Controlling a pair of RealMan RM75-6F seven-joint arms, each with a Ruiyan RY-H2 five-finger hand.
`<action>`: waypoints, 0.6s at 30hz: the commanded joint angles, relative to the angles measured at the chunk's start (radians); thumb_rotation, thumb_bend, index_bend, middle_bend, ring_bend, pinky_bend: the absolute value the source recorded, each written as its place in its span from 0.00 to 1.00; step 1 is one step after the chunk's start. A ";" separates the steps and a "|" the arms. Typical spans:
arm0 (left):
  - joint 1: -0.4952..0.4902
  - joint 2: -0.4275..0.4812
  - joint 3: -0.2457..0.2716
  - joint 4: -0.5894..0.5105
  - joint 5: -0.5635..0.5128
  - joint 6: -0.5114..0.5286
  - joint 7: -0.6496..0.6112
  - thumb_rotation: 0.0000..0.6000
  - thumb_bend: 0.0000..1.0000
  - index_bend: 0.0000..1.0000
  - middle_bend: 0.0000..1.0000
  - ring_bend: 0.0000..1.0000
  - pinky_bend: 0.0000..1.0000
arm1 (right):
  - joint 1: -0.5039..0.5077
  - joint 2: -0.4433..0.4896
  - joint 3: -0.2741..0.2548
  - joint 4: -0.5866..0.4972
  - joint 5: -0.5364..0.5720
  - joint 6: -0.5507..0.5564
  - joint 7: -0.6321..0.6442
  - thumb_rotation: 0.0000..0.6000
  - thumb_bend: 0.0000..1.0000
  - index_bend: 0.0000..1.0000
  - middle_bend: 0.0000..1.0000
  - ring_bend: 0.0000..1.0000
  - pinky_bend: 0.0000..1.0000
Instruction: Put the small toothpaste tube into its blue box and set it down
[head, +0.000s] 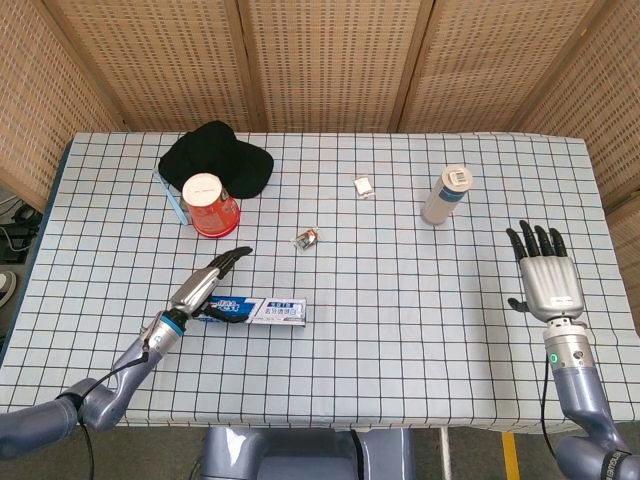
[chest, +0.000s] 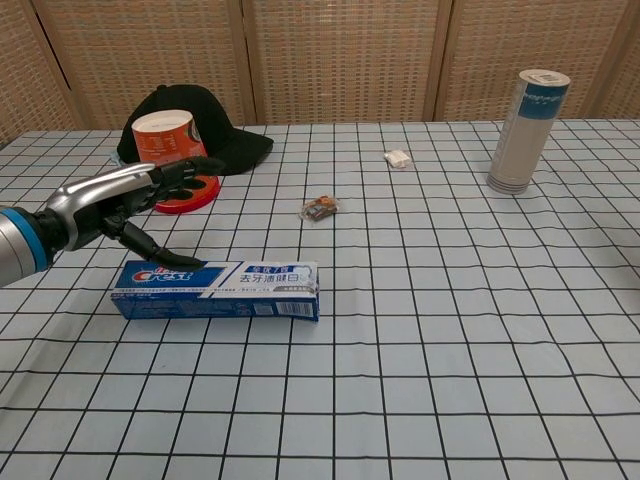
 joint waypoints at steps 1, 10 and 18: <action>0.016 0.038 -0.012 -0.048 0.010 0.049 -0.031 1.00 0.00 0.00 0.00 0.00 0.00 | -0.014 0.010 0.001 -0.010 -0.021 0.009 0.019 1.00 0.00 0.04 0.01 0.01 0.05; 0.162 0.235 0.009 -0.244 0.055 0.306 0.216 1.00 0.00 0.00 0.00 0.00 0.00 | -0.112 0.032 -0.046 0.015 -0.253 0.116 0.230 1.00 0.00 0.05 0.00 0.00 0.00; 0.354 0.426 0.087 -0.525 -0.064 0.428 0.589 1.00 0.00 0.00 0.00 0.00 0.00 | -0.217 -0.010 -0.103 0.220 -0.498 0.283 0.480 1.00 0.00 0.05 0.00 0.00 0.00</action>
